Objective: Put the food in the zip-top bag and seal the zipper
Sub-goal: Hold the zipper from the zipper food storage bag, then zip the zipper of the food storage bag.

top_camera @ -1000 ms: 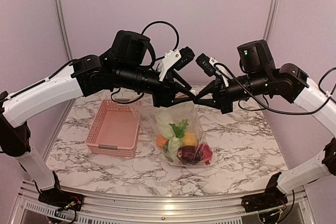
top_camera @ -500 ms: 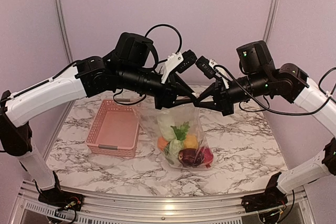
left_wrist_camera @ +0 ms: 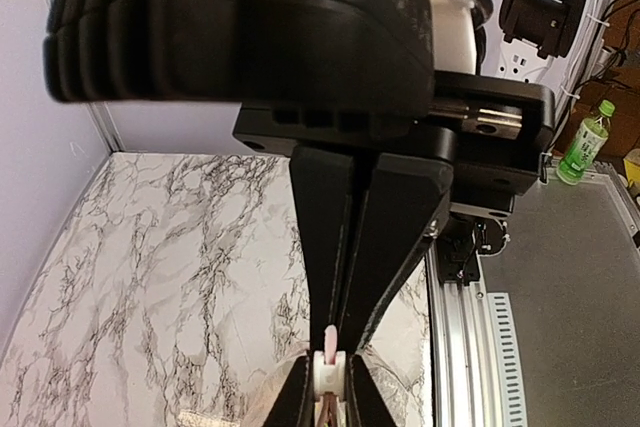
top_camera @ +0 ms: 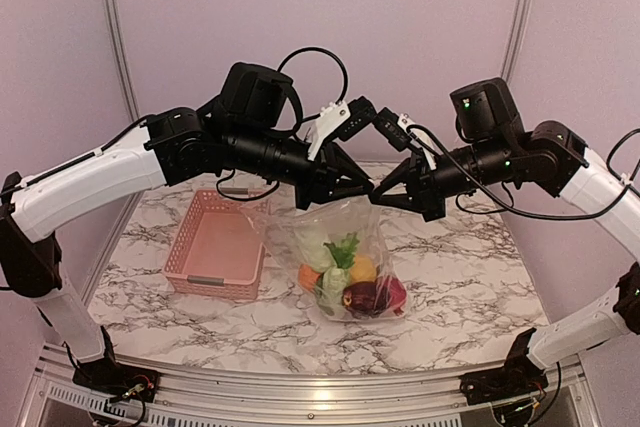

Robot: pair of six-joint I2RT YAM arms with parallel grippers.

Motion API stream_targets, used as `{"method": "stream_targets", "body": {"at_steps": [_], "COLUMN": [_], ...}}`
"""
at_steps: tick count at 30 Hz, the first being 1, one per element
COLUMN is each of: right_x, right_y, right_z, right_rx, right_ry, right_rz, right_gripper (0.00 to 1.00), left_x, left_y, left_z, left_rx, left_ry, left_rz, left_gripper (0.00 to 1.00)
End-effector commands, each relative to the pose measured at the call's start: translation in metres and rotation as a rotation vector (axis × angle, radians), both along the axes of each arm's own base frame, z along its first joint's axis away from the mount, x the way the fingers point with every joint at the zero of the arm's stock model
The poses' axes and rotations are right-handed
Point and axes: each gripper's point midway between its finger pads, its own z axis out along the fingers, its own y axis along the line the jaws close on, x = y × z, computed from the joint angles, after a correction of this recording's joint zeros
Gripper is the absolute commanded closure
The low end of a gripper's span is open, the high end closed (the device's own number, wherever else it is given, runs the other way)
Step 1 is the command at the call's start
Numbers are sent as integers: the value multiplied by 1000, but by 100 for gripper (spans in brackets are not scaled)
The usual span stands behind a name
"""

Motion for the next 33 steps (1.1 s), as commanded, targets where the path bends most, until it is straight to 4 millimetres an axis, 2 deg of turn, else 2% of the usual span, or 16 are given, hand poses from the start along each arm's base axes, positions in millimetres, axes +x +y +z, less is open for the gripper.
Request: {"method": "stream_targets", "body": {"at_steps": [1,5,13,18,24,33], "right_x": [3,7,37,46,68,99], "right_y": [-1,-6,-33,-35,-47,-64], "right_z": [29,30,36,29,21,6], "right_rx": [80,93,157,135,110,101], "right_ry": [-102,-121,-131,-131,-136,-127], "right_rz": [-17,-42,-142,-156,-218,-330], "right_gripper": [100,100,100,100,100,100], "left_x": [-4,0,15,25,33,38], "left_y": [1,9,28,42,62,84], "left_z": [-17,-25,-29,-30,-33,-50], "left_rx": [49,88,122,144,168,198], "left_ry": [8,-20,-36,-48,-50,-20], "left_rz": [-19,5,82,129,173,202], "left_gripper": [91,92,93,93,94,95]}}
